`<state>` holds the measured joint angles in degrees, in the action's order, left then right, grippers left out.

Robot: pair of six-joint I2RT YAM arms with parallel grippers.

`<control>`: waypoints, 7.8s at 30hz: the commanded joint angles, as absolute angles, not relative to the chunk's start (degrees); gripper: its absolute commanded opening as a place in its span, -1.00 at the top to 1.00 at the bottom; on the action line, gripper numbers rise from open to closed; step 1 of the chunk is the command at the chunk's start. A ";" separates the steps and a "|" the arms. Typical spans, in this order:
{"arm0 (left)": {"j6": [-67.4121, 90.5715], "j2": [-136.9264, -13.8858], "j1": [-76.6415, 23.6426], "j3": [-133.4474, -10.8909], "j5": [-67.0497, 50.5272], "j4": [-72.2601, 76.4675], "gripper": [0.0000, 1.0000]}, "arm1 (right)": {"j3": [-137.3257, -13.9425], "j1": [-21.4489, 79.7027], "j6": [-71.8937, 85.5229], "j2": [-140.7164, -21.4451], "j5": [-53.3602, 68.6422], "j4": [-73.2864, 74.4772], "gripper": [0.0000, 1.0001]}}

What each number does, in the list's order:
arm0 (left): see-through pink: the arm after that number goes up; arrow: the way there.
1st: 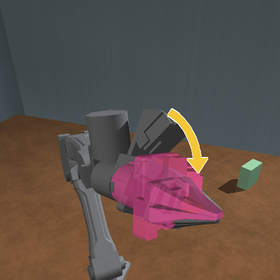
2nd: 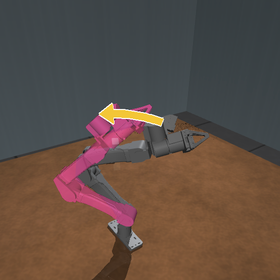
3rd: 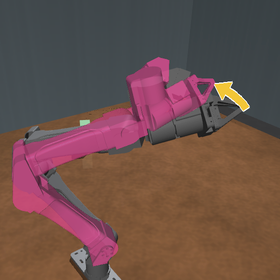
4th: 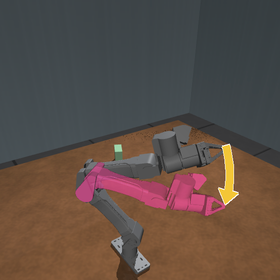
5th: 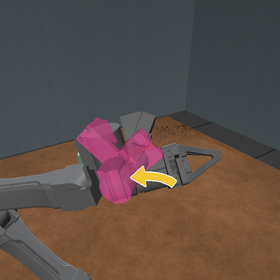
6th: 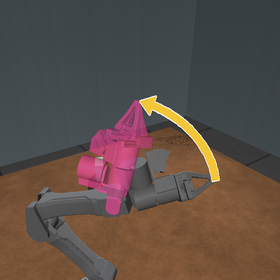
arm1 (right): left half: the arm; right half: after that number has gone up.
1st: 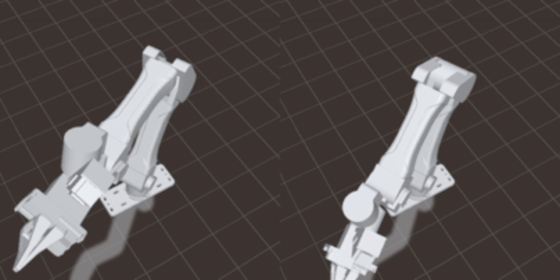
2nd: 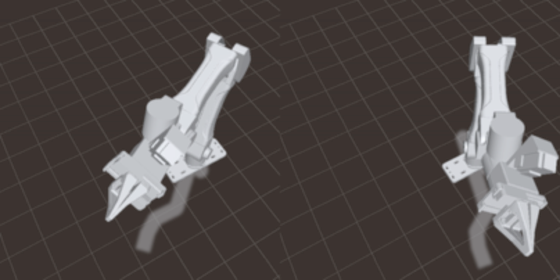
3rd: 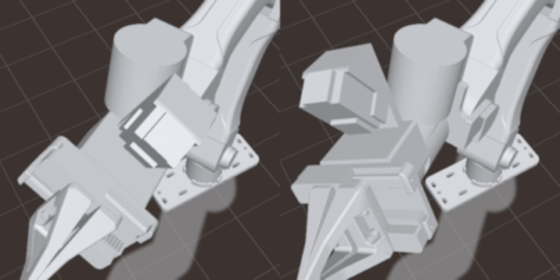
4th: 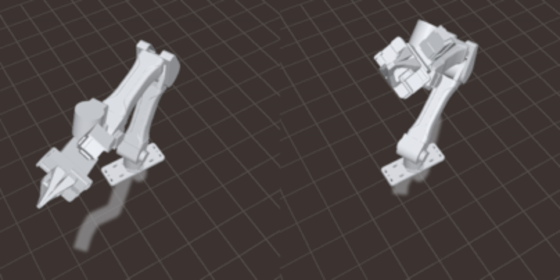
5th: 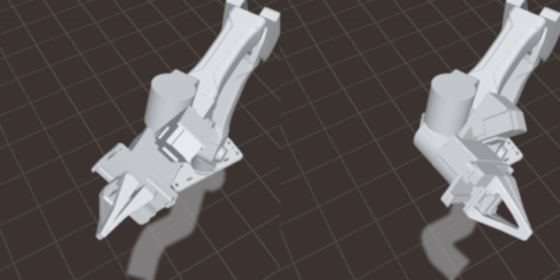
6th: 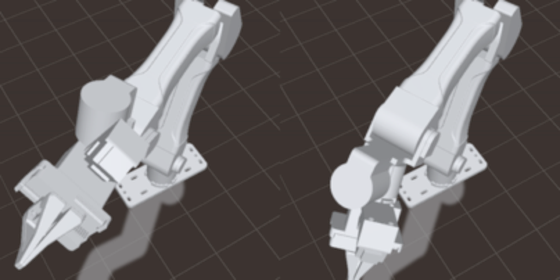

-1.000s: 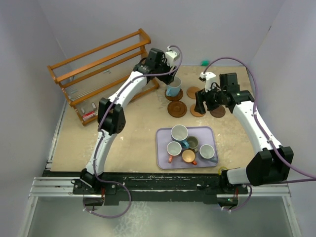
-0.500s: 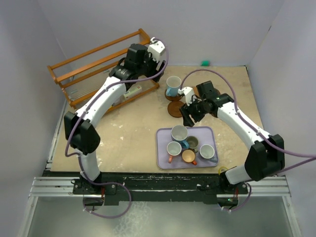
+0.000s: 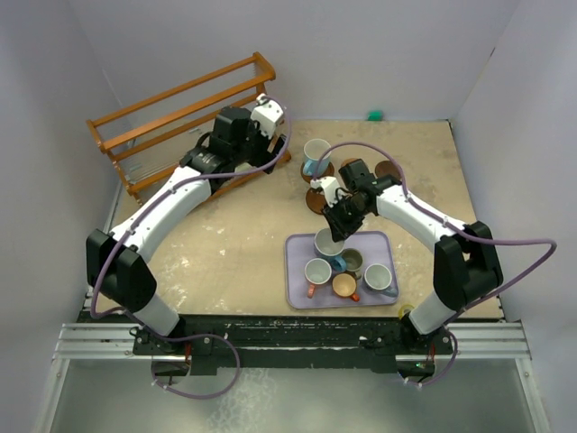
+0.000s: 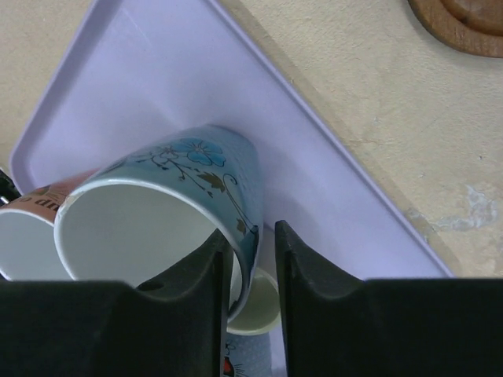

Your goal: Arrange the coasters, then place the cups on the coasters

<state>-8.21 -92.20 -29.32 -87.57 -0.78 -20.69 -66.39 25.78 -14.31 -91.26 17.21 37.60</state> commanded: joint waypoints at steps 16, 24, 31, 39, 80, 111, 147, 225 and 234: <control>-1.38 -89.01 -29.11 -81.69 -0.02 -13.12 -0.58 | -76.81 25.93 -6.36 -87.02 8.91 36.73 1.00; 4.97 -92.20 -31.46 -87.02 -3.60 -14.72 -0.58 | -80.33 25.93 0.38 -84.68 -0.56 29.24 1.00; 9.62 -95.07 -36.03 -92.69 -2.72 -16.48 -0.58 | -84.44 26.00 6.61 -85.66 -10.71 27.12 1.00; 15.15 -99.04 -38.85 -98.41 -3.34 -18.96 -0.59 | -86.36 26.02 15.61 -86.98 -22.56 25.79 1.00; 21.20 -115.81 -42.49 -114.81 -4.63 -25.06 0.29 | -87.03 28.25 25.46 -85.08 -26.32 28.25 1.00; 12.08 -114.02 -41.63 -117.62 -2.43 -25.43 0.94 | -84.14 28.02 22.16 -80.87 -6.51 26.07 0.01; -7.44 -134.79 -37.53 -132.56 -9.37 -36.58 0.94 | -65.45 12.68 -5.01 -65.54 11.40 30.01 -0.49; -10.64 -138.43 -37.52 -142.49 -12.85 -47.19 0.28 | -64.74 6.24 -12.86 -69.53 15.66 37.45 -0.53; -12.63 -126.26 -37.53 -132.45 -11.80 -44.24 0.03 | -64.64 6.24 -32.44 -66.00 20.12 50.70 -0.53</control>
